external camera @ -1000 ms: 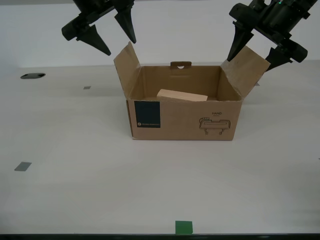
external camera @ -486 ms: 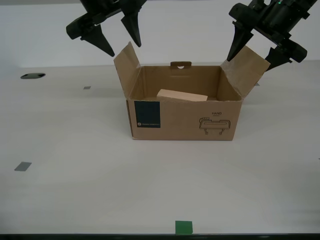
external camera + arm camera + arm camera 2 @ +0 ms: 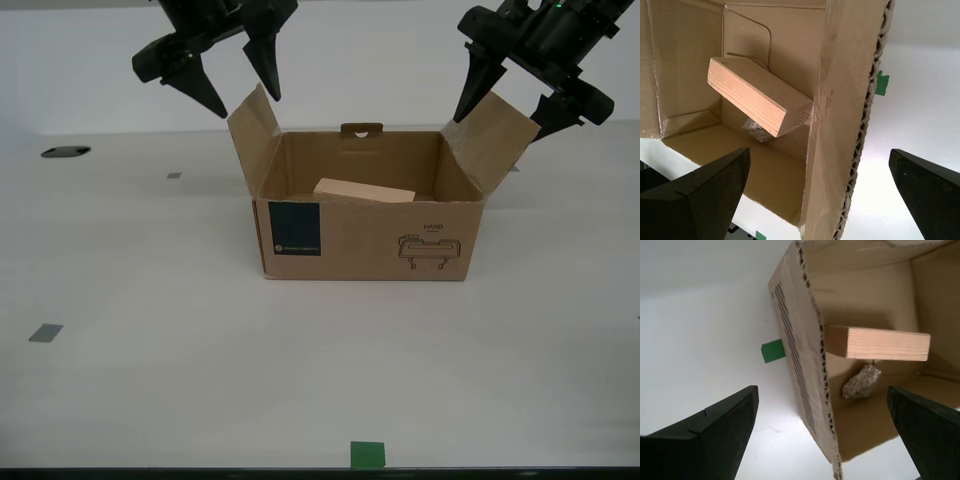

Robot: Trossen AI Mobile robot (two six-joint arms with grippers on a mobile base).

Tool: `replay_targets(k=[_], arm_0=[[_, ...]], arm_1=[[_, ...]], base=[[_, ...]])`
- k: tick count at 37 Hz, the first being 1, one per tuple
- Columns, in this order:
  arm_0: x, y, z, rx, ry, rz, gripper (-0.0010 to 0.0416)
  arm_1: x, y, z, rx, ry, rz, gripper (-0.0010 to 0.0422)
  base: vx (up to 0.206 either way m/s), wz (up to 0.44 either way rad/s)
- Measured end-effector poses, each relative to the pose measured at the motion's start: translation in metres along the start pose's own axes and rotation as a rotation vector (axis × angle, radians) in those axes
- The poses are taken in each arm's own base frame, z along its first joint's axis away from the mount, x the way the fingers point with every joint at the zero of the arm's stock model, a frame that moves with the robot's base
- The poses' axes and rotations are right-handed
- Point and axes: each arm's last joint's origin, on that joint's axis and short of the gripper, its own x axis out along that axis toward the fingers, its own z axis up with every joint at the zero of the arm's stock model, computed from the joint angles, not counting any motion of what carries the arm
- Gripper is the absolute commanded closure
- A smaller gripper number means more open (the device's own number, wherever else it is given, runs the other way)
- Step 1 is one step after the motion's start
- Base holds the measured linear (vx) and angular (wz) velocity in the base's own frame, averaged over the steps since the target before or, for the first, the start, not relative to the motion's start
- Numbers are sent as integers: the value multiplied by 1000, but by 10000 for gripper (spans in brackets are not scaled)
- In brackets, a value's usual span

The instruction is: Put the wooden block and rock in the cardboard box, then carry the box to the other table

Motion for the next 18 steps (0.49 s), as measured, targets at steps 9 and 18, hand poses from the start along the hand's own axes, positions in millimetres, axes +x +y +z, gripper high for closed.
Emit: replay_targets(k=[9,18], arm_0=[[0,0,0,-1,-1,1,19],[0,0,1,-7,-12,2,19]], arm_1=[[5,1,2,4,-31,-9,62],[32,4,6,-14,35,-55,62]], base=[[0,0],[0,0]])
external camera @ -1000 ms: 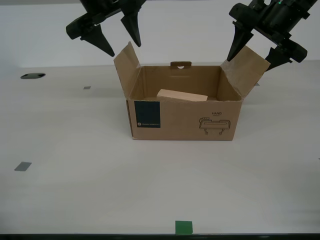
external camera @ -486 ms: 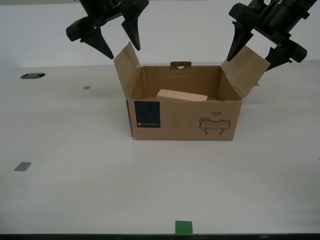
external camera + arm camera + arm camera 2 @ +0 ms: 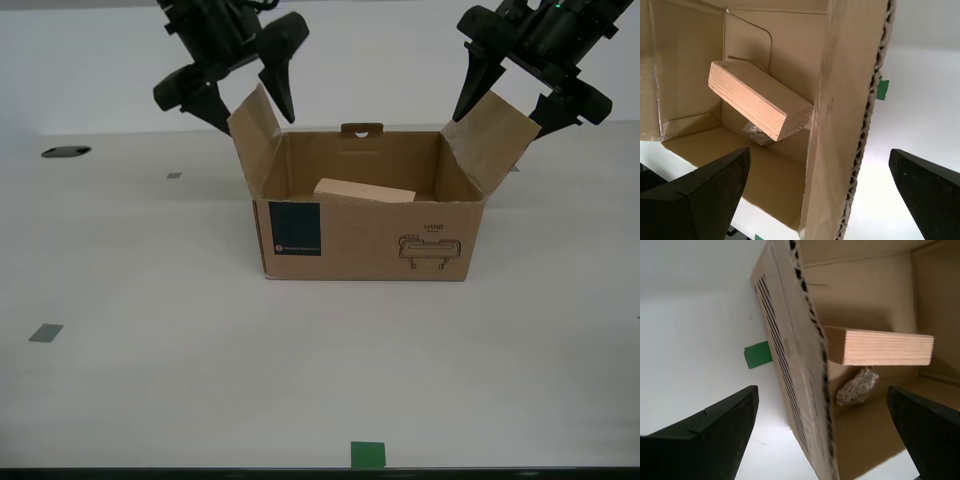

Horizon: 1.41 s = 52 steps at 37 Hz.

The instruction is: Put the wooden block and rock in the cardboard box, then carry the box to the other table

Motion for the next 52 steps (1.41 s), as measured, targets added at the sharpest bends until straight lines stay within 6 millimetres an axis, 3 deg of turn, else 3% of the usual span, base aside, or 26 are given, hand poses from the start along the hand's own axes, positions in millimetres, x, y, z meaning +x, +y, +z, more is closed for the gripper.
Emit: replay_targets(k=[21,34,52], arm_0=[[5,-1,4,-16,-37,7,19],[31,-12,11,12,-12,0,25],[29,-6,11,-12,-25,11,62]], arm_1=[[15,4,6,1,-2,0,62],[17,4,5,3,-8,-2,62],[18,0,4,15,-6,-5,62]], base=[[0,0],[0,0],[0,0]])
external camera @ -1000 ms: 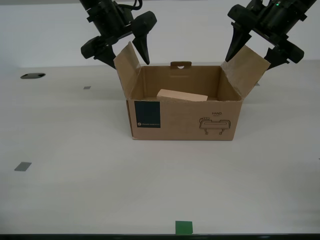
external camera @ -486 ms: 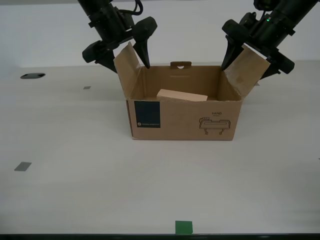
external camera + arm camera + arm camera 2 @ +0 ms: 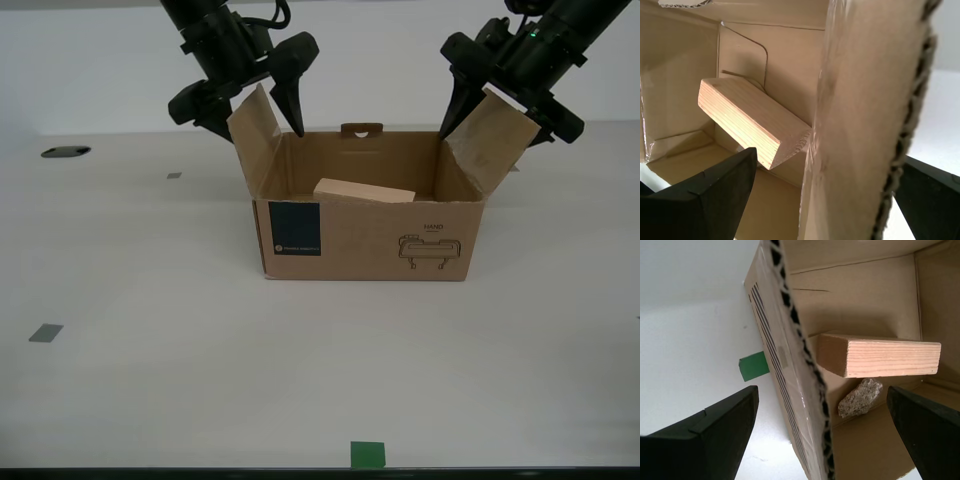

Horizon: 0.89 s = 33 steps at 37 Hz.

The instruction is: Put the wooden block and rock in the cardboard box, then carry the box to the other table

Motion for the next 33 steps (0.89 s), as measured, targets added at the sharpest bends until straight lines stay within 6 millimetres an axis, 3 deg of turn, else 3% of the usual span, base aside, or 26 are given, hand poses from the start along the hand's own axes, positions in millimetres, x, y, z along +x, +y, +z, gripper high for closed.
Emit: replay_targets(k=[10,25,33], arm_0=[[1,1,0,-3,2,1,91],[1,2,0,-9,-3,1,170],[1,3,1,-15,-11,3,219]], arm_1=[[0,2,1,-4,-19,65,62],[0,2,1,-8,-20,67,65],[0,1,1,-7,-22,67,144]], base=[[0,0],[0,0],[0,0]])
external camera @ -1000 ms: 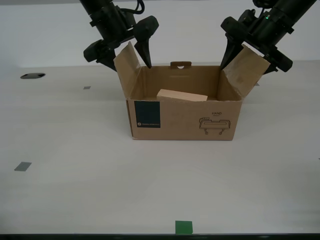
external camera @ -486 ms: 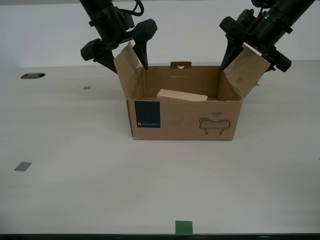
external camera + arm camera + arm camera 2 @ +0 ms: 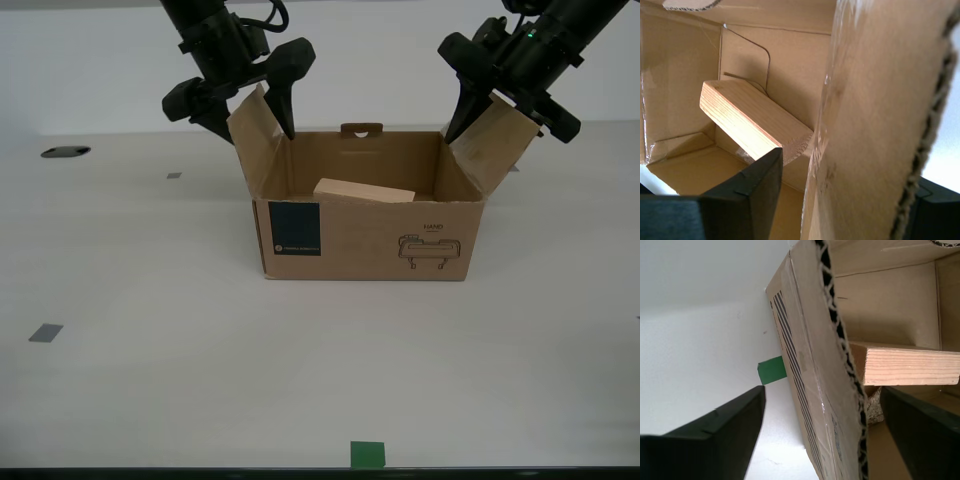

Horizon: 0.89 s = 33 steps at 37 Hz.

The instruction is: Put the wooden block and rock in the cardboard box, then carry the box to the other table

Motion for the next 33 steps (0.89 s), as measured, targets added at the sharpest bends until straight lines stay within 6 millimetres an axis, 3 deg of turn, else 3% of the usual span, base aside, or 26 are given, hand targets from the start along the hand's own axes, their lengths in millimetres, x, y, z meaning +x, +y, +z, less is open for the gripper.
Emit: replay_targets(k=[17,23,33], arm_0=[[0,1,1,-8,-8,2,322],[0,1,0,-3,-2,1,414],[1,1,0,3,-1,1,407]], arm_1=[[0,-1,3,-19,-29,-8,413],[0,-1,3,-22,-29,-7,416],[0,-1,3,-22,-29,-7,414]], base=[[0,0],[0,0],[0,0]])
